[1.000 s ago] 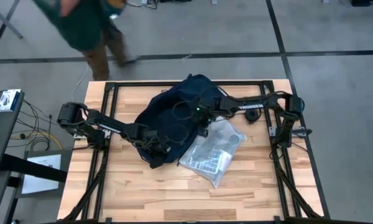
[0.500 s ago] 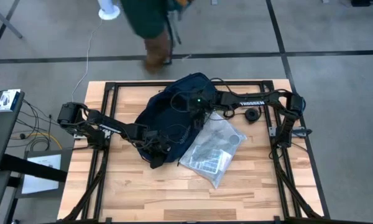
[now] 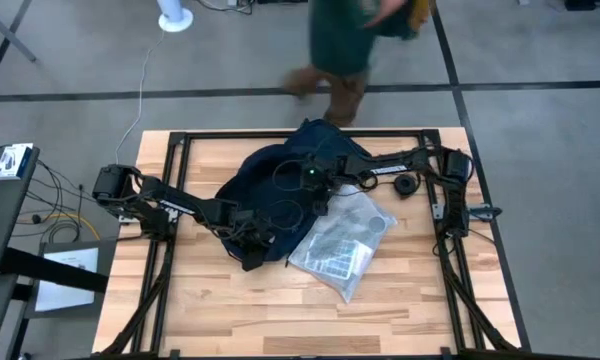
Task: Unpack backpack
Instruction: Remove the black headphones from the dark blue backpack
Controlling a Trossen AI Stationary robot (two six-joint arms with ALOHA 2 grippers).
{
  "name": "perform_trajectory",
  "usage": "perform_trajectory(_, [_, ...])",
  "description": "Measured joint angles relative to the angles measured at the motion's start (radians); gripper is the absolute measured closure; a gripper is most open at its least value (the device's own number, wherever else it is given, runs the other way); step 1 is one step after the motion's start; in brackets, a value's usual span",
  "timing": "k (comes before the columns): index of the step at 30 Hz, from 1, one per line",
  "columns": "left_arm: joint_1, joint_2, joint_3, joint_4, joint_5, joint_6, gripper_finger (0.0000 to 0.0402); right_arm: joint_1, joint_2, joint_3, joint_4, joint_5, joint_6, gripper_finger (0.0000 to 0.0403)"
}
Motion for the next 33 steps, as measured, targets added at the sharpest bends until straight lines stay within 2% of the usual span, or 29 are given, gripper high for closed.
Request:
perform_trajectory(5, [-0.003,0.0,0.0,-0.004,0.0,0.001,0.0194,0.034,-0.039,0.0,-0.085,0.001,-0.062,0.0316])
perform_trajectory(9, [-0.003,0.0,0.0,-0.006,-0.002,0.007,0.0194,0.051,-0.062,0.0,-0.058,0.001,-0.096,0.0316])
perform_trajectory(12, [-0.003,0.0,0.0,-0.006,-0.002,0.008,0.0194,0.051,-0.063,0.0,-0.044,0.044,-0.135,0.0311])
perform_trajectory(18, [-0.003,0.0,0.0,-0.007,-0.005,0.008,0.0194,0.027,-0.063,0.0,-0.035,0.14,-0.163,0.0257])
perform_trajectory(25, [-0.003,0.0,0.0,-0.007,-0.009,0.008,0.0194,-0.019,-0.019,0.0,-0.044,0.152,-0.155,0.0183])
perform_trajectory(29, [-0.003,0.0,0.0,-0.008,-0.01,0.007,0.0194,-0.022,0.02,0.0,-0.056,0.153,-0.154,0.0176])
perform_trajectory(33, [-0.003,0.0,0.0,-0.009,-0.01,0.007,0.0194,-0.022,0.035,0.0,-0.029,0.158,-0.135,0.0192])
